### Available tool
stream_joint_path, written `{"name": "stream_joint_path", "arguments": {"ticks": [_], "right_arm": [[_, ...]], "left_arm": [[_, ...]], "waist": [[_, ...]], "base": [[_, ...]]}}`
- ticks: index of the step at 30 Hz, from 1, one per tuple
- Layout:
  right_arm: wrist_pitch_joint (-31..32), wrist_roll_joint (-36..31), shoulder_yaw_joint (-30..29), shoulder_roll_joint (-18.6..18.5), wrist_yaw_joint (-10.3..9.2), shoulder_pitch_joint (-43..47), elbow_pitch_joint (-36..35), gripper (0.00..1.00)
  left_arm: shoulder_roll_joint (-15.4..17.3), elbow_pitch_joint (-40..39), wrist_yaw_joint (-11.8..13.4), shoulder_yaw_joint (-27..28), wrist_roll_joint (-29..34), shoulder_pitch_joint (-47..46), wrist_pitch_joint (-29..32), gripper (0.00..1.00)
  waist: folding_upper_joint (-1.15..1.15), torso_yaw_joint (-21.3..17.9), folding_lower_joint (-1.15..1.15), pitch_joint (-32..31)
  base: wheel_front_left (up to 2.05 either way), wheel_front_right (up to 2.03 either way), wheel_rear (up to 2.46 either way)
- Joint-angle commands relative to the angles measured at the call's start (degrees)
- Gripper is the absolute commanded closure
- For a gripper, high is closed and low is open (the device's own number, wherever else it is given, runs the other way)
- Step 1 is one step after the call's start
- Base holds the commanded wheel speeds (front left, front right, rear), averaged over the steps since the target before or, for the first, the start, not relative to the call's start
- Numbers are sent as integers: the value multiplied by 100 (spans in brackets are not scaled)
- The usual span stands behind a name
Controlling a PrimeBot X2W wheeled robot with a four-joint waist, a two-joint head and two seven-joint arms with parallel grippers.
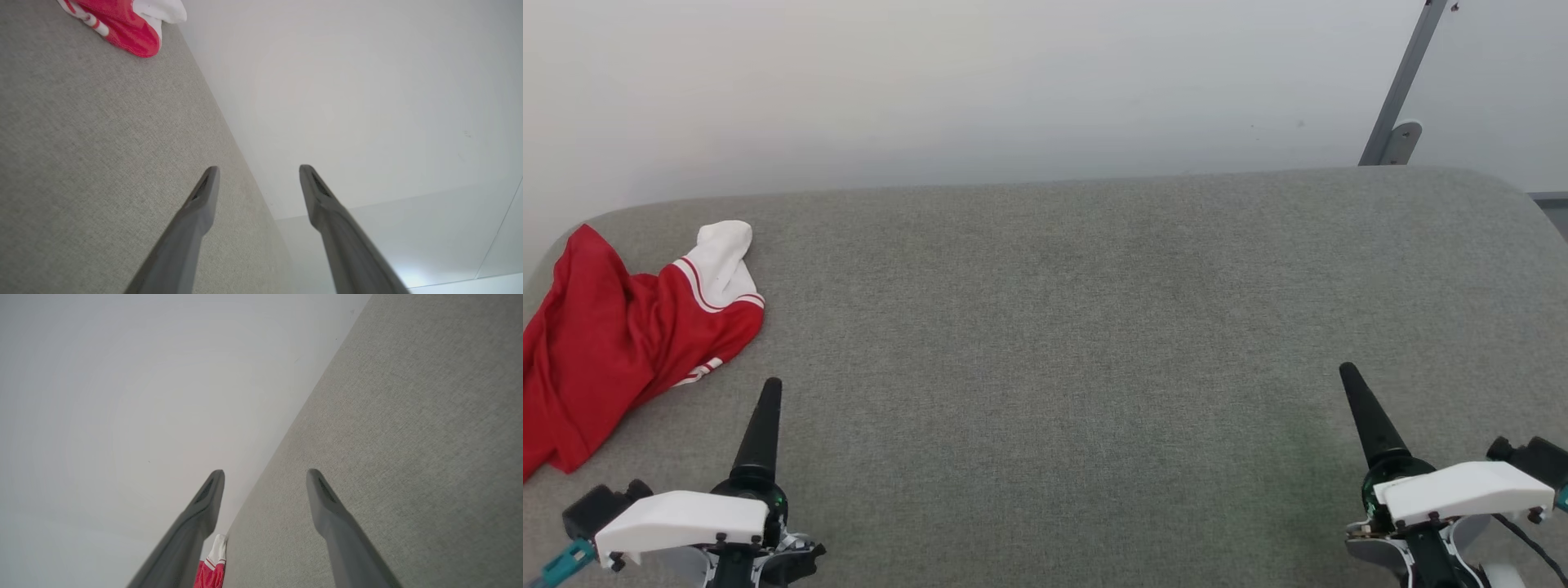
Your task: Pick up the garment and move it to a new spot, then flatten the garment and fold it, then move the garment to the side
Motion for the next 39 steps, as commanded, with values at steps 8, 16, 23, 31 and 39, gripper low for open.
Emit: {"name": "stream_joint_path", "arguments": {"ticks": [8, 16, 23, 31, 39], "right_arm": [[-65, -761, 106, -90, 8, -195, -102, 0], [-171, -1462, 108, -97, 9, -190, -144, 0], [-235, -1960, 76, -91, 9, -142, -207, 0], [-303, -2455, 53, -68, 10, -110, -290, 0], [-349, -2986, 61, -43, 10, -79, -366, 0]], "left_arm": [[259, -132, 127, -255, 903, -127, -216, 0], [365, -172, 103, -357, 1637, -94, -408, 0], [371, -213, 37, -318, 2112, -38, -543, 0], [387, -210, -51, -292, 2556, 9, -674, 0], [386, -230, -129, -265, 3032, 53, -810, 0]], "waist": [[0, 14, 0, -17], [0, 19, 0, -41], [0, 17, 0, -60], [0, 22, 0, -74], [0, 31, 0, -97]], "base": [[0, 0, 0], [0, 0, 0], [0, 0, 0], [0, 0, 0], [0, 0, 0]]}}
